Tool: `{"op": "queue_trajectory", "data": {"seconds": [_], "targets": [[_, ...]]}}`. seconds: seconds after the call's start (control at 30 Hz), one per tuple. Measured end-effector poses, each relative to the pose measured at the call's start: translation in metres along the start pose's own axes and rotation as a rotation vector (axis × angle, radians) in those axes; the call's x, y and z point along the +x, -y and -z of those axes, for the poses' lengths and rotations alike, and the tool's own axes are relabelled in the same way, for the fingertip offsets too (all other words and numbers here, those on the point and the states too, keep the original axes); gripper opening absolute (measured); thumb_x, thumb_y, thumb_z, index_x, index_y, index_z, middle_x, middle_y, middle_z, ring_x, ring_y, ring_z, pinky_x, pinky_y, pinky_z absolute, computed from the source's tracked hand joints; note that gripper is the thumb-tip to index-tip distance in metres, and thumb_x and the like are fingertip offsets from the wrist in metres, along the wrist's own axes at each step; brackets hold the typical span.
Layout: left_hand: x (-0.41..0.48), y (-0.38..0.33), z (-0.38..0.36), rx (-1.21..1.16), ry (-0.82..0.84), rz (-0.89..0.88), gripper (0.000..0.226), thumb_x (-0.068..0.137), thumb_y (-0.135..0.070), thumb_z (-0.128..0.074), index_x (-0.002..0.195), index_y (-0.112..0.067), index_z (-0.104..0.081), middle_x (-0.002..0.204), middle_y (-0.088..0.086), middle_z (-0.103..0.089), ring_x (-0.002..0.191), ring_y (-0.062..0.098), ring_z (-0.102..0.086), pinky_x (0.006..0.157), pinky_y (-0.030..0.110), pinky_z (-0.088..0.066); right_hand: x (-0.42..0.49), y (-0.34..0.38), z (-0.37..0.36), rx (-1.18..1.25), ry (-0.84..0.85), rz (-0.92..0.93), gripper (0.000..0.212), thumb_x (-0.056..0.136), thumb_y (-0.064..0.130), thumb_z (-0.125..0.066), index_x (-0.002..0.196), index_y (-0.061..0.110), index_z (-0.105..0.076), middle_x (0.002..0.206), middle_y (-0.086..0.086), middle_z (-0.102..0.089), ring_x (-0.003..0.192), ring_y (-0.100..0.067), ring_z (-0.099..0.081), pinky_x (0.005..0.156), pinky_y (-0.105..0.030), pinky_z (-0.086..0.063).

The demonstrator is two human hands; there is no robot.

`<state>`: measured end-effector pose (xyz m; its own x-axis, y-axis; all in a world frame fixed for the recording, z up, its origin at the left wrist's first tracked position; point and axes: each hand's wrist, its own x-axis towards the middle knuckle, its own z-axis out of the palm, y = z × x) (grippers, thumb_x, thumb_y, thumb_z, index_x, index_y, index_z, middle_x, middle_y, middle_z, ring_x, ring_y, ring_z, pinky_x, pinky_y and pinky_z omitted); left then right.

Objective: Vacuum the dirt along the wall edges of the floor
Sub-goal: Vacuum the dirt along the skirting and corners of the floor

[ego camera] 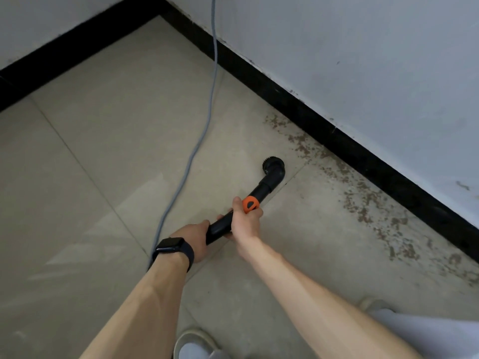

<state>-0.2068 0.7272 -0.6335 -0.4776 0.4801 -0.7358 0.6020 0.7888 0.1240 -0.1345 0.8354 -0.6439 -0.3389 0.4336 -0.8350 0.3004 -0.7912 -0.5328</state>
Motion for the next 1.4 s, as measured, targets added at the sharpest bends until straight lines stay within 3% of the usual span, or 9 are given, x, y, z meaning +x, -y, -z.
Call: {"op": "queue_trajectory", "data": {"seconds": [0.1,0.23,0.3,0.5,0.6,0.77,0.93,1.07,1.4], "targets": [[-0.015,0.007,-0.008,0.006,0.019,0.027,0.026,0.087,-0.014,-0.050,0.110,-0.024,-0.045,0.094,0.002,-0.058,0.082,0.023,-0.058,0.069,0.031,-0.047,-0.009,-0.018,0.000,0.022,-0.019,-0.034,0.039,0.103,0.036,-0.058,0.126,0.016,-0.033,0.089,-0.002,-0.065,0.068,-0.019,-0.074,0.080,-0.049,-0.064],[-0.028,0.019,-0.021,0.003,0.038,0.086,0.018,0.086,-0.016,-0.051,0.098,-0.028,-0.045,0.089,0.000,-0.057,0.080,0.023,-0.059,0.067,0.030,-0.047,-0.020,-0.049,-0.003,0.023,-0.074,-0.043,0.034,0.101,0.037,-0.061,0.114,0.018,-0.036,0.070,0.003,-0.067,0.082,-0.030,-0.075,0.089,-0.056,-0.060],[-0.028,0.020,-0.027,0.020,0.068,0.095,0.013,0.086,-0.018,-0.052,0.094,-0.027,-0.049,0.089,0.000,-0.059,0.081,0.023,-0.060,0.070,0.030,-0.047,-0.025,-0.060,-0.002,0.037,-0.114,-0.022,0.032,0.101,0.037,-0.061,0.108,0.021,-0.035,0.075,0.002,-0.066,0.083,-0.033,-0.075,0.089,-0.057,-0.059],[-0.016,0.004,-0.032,0.140,0.188,0.066,0.008,0.086,-0.022,-0.055,0.091,-0.023,-0.061,0.086,0.001,-0.063,0.076,0.023,-0.059,0.075,0.030,-0.052,-0.037,-0.067,0.015,0.157,-0.226,-0.014,0.041,0.099,0.040,-0.064,0.117,0.015,-0.037,0.079,0.000,-0.065,0.079,-0.033,-0.074,0.090,-0.054,-0.059],[-0.008,-0.008,-0.030,0.138,0.189,0.064,0.009,0.085,-0.024,-0.058,0.092,-0.023,-0.064,0.082,0.000,-0.062,0.076,0.023,-0.062,0.076,0.031,-0.054,-0.033,-0.051,0.028,0.212,-0.168,-0.044,0.033,0.104,0.028,-0.059,0.122,0.012,-0.037,0.091,-0.006,-0.061,0.070,-0.026,-0.073,0.083,-0.051,-0.062],[0.012,-0.024,-0.015,0.009,0.088,0.084,0.007,0.082,-0.023,-0.058,0.076,-0.024,-0.054,0.070,-0.001,-0.057,0.068,0.022,-0.060,0.070,0.030,-0.054,-0.008,-0.005,0.022,0.089,-0.113,0.002,0.030,0.104,0.027,-0.057,0.115,0.014,-0.034,0.092,-0.008,-0.057,0.057,-0.021,-0.067,0.079,-0.050,-0.061],[0.022,-0.025,-0.004,-0.085,0.071,0.113,0.004,0.083,-0.023,-0.056,0.079,-0.021,-0.055,0.066,-0.002,-0.053,0.068,0.022,-0.058,0.066,0.028,-0.049,0.002,0.011,0.012,0.037,-0.096,0.009,0.031,0.103,0.029,-0.058,0.111,0.015,-0.032,0.089,-0.007,-0.059,0.059,-0.023,-0.068,0.081,-0.052,-0.063],[0.024,-0.021,-0.001,-0.131,0.048,0.117,0.008,0.078,-0.030,-0.053,0.072,-0.024,-0.054,0.069,0.000,-0.058,0.073,0.026,-0.063,0.070,0.032,-0.055,0.006,0.010,0.010,0.068,-0.081,0.017,0.027,0.103,0.024,-0.058,0.107,0.017,-0.033,0.088,-0.007,-0.059,0.061,-0.025,-0.068,0.083,-0.056,-0.062],[0.019,-0.022,0.011,-0.158,0.016,0.118,0.009,0.080,-0.028,-0.055,0.089,-0.025,-0.057,0.075,-0.002,-0.057,0.073,0.021,-0.063,0.070,0.030,-0.056,0.015,0.016,0.004,0.001,0.000,0.069,0.028,0.104,0.026,-0.057,0.119,0.018,-0.035,0.092,-0.007,-0.060,0.063,-0.020,-0.071,0.084,-0.050,-0.062]]}}
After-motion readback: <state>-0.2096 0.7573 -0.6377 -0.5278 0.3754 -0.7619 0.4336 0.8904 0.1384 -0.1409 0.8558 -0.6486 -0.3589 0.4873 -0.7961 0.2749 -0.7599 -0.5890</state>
